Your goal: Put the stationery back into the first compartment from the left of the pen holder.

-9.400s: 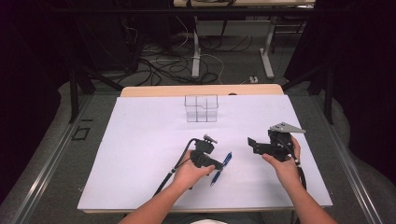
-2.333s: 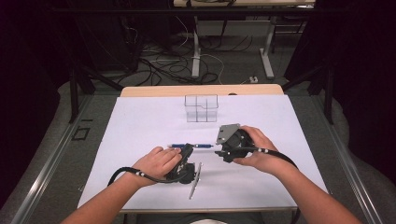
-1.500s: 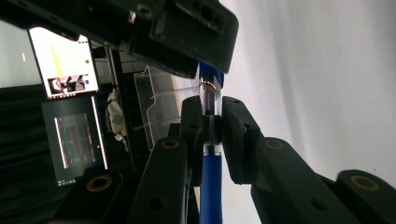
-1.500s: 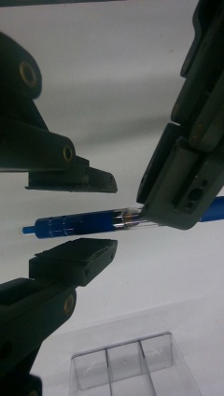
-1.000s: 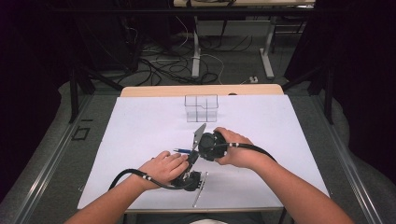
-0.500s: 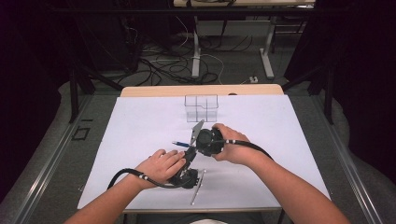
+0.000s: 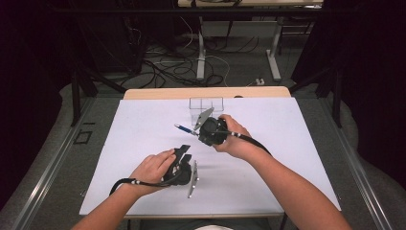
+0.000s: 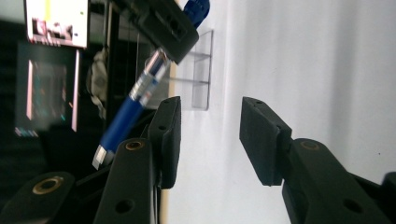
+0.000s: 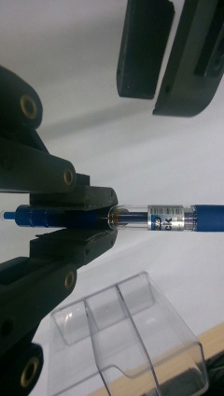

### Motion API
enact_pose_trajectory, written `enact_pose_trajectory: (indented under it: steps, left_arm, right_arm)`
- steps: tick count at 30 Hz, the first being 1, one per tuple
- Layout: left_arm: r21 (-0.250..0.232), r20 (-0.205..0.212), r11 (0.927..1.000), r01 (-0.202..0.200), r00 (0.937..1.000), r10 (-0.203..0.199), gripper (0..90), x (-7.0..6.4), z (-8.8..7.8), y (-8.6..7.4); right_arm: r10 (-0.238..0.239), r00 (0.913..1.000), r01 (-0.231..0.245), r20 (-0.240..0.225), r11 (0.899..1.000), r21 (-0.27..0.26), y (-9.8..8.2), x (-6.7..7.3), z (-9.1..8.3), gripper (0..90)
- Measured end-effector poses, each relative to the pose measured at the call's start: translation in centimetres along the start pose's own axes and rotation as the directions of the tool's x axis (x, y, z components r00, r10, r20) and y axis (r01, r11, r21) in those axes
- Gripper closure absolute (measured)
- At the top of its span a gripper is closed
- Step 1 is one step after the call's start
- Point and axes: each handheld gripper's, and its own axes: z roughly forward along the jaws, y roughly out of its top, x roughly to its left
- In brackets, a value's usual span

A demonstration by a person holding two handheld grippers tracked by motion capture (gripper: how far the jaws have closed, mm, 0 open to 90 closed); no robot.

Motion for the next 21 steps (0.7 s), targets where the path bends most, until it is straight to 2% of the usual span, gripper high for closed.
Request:
enact_pose_trajectory:
  steps: [2, 4, 5, 7, 8, 9, 10, 11, 12, 14, 15, 17, 18, 21]
  left_arm:
    - [0.014, 0.006, 0.9951, 0.098, 0.9952, -0.098, 54.5, 0.7, 0.2, -0.7]
    - [0.017, 0.003, 0.9812, 0.192, 0.9813, -0.192, 53.0, 1.3, 0.1, -1.4]
    - [0.003, 0.0, 0.9692, 0.246, 0.9692, -0.246, 51.7, 1.6, 0.2, -1.8]
    - [0.011, -0.009, 0.9458, 0.325, 0.9459, -0.324, 49.7, 2.2, 0.2, -2.5]
    - [-0.006, -0.01, 0.9199, 0.392, 0.9198, -0.392, 48.8, 2.3, 0.3, -2.8]
    - [-0.003, -0.008, 0.9019, 0.432, 0.9019, -0.432, 48.4, 2.5, 0.4, -3.2]
    - [0.018, -0.007, 0.8942, 0.447, 0.8944, -0.447, 47.1, 2.9, 0.3, -3.6]
    - [0.015, -0.011, 0.8767, 0.481, 0.8768, -0.481, 46.0, 3.0, 0.4, -3.9]
    - [0.021, -0.007, 0.8653, 0.501, 0.8656, -0.501, 45.6, 3.1, 0.4, -4.1]
    - [0.038, -0.007, 0.8448, 0.534, 0.8456, -0.534, 43.4, 3.4, 0.4, -4.6]
    - [0.036, -0.001, 0.8376, 0.545, 0.8382, -0.545, 42.4, 3.4, 0.5, -4.9]
    - [0.037, 0.007, 0.8185, 0.573, 0.8189, -0.574, 41.1, 3.5, 0.4, -5.3]
    - [0.034, 0.012, 0.8074, 0.589, 0.8075, -0.59, 39.3, 3.6, 0.5, -5.5]
    - [0.031, 0.034, 0.7659, 0.642, 0.7652, -0.643, 34.5, 3.7, 0.5, -6.0]
  right_arm:
    - [0.013, 0.9998, -0.013, 0.012, 1.0, -0.022, 0.3, -0.5, 0.0, 79.8]
    - [0.032, 0.9994, -0.031, 0.016, 0.999, -0.042, 0.6, -0.9, 0.0, 79.8]
    - [0.038, 0.9992, -0.038, 0.015, 0.998, -0.048, 0.7, -1.1, 0.1, 79.8]
    - [0.057, 0.9982, -0.056, 0.019, 0.997, -0.055, 1.0, -1.4, 0.3, 79.8]
    - [0.063, 0.9979, -0.062, 0.017, 0.996, -0.059, 1.1, -1.6, 0.3, 79.8]
    - [0.069, 0.9974, -0.067, 0.02, 0.996, -0.064, 1.2, -1.7, 0.4, 79.8]
    - [0.075, 0.9967, -0.073, 0.029, 0.995, -0.069, 1.3, -1.9, 0.4, 79.8]
    - [0.084, 0.9961, -0.082, 0.025, 0.994, -0.073, 1.4, -2.0, 0.4, 79.8]
    - [0.093, 0.9955, -0.091, 0.022, 0.993, -0.08, 1.5, -2.2, 0.5, 79.8]
    - [0.11, 0.9936, -0.107, 0.025, 0.989, -0.101, 1.6, -2.5, 0.5, 79.8]
    - [0.121, 0.9921, -0.117, 0.032, 0.986, -0.116, 1.7, -2.7, 0.5, 79.8]
    - [0.144, 0.989, -0.137, 0.034, 0.98, -0.143, 1.8, -3.2, 0.5, 79.8]
    - [0.158, 0.9867, -0.151, 0.036, 0.976, -0.16, 1.8, -3.4, 0.5, 79.8]
    - [0.193, 0.9803, -0.181, 0.044, 0.965, -0.191, 2.0, -4.1, 0.5, 79.8]
